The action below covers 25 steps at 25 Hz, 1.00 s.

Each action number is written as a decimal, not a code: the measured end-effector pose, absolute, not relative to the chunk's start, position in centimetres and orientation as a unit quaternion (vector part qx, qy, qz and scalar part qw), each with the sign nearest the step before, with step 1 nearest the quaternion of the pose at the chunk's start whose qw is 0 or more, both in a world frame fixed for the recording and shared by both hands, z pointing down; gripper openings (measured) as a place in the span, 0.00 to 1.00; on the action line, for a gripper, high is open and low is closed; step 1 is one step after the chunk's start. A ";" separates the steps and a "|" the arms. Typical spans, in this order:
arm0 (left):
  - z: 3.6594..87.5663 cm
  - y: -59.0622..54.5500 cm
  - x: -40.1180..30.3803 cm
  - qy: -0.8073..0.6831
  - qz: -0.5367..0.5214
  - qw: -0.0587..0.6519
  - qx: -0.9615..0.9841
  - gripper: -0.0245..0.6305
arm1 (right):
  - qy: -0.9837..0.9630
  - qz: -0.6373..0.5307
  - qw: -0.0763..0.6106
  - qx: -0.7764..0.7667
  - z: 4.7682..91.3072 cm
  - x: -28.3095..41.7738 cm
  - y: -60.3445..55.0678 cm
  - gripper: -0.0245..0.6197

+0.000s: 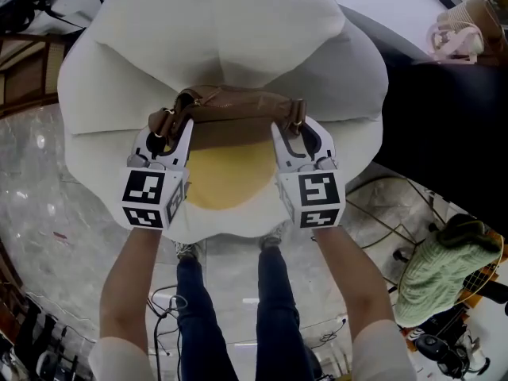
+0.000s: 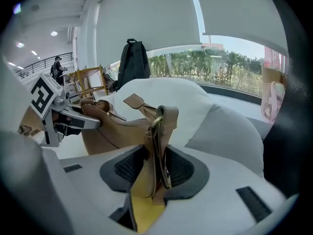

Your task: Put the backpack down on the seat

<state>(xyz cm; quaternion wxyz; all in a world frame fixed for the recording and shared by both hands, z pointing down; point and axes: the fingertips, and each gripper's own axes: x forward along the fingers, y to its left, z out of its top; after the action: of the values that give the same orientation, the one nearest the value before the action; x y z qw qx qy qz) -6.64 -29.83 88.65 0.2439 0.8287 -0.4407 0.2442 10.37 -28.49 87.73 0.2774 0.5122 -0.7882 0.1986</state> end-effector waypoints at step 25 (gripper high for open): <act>95.8 -35.6 -6.9 -0.443 0.266 0.297 0.803 0.22 | -0.753 0.265 0.295 0.526 94.0 10.6 -33.7 0.28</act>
<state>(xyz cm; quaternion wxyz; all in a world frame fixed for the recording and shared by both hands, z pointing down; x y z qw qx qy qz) -6.87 -35.58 95.80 0.2974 0.8028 -0.4430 0.2661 10.62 -33.69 94.02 0.2945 0.5262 -0.7525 0.2646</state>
